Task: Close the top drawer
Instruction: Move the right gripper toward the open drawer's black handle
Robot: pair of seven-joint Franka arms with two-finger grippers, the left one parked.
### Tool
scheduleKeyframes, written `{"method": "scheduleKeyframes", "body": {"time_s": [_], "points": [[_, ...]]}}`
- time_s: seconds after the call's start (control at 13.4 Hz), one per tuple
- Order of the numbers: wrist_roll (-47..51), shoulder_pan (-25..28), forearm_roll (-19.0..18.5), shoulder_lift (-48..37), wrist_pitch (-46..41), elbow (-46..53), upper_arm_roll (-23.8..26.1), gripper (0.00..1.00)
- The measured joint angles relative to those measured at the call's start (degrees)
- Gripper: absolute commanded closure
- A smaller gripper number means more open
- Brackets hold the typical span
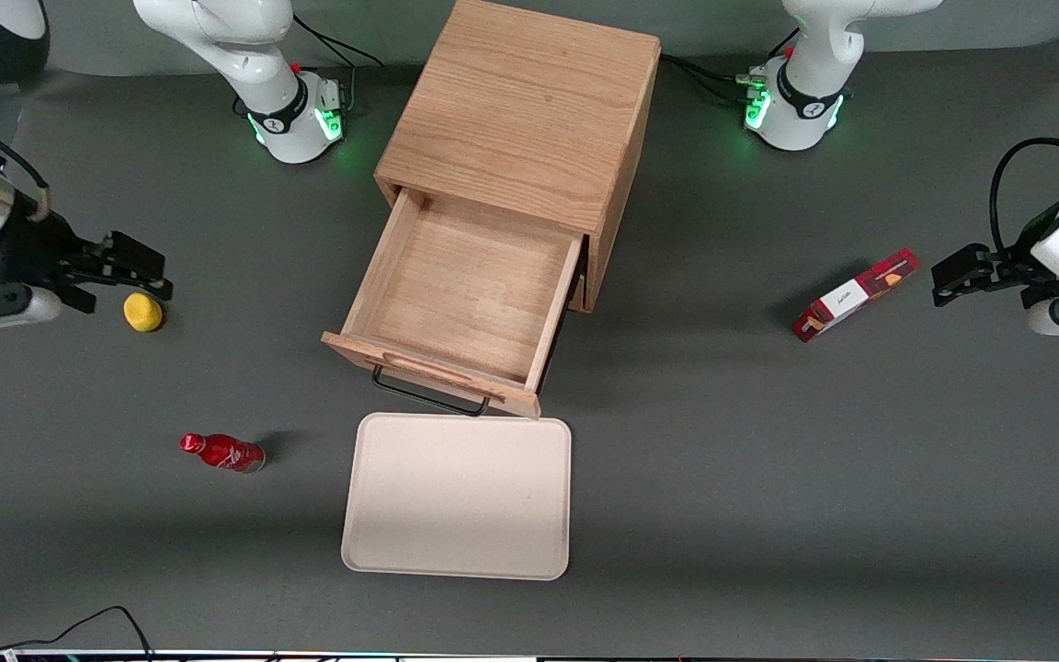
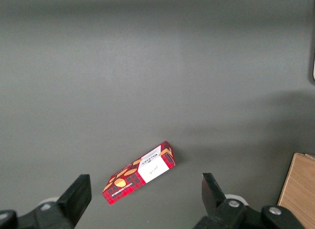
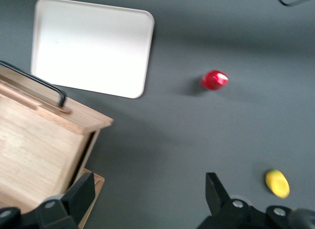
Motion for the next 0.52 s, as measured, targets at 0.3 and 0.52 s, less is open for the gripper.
{"method": "scheduleKeyframes", "body": {"time_s": [0.3, 0.52], "points": [[-2.4, 0.4, 0.0, 9.8, 5.4, 6.2, 6.2, 0.0], [-9.4, 2.8, 0.0, 14.9, 11.1, 8.1, 9.0, 0.0]]}}
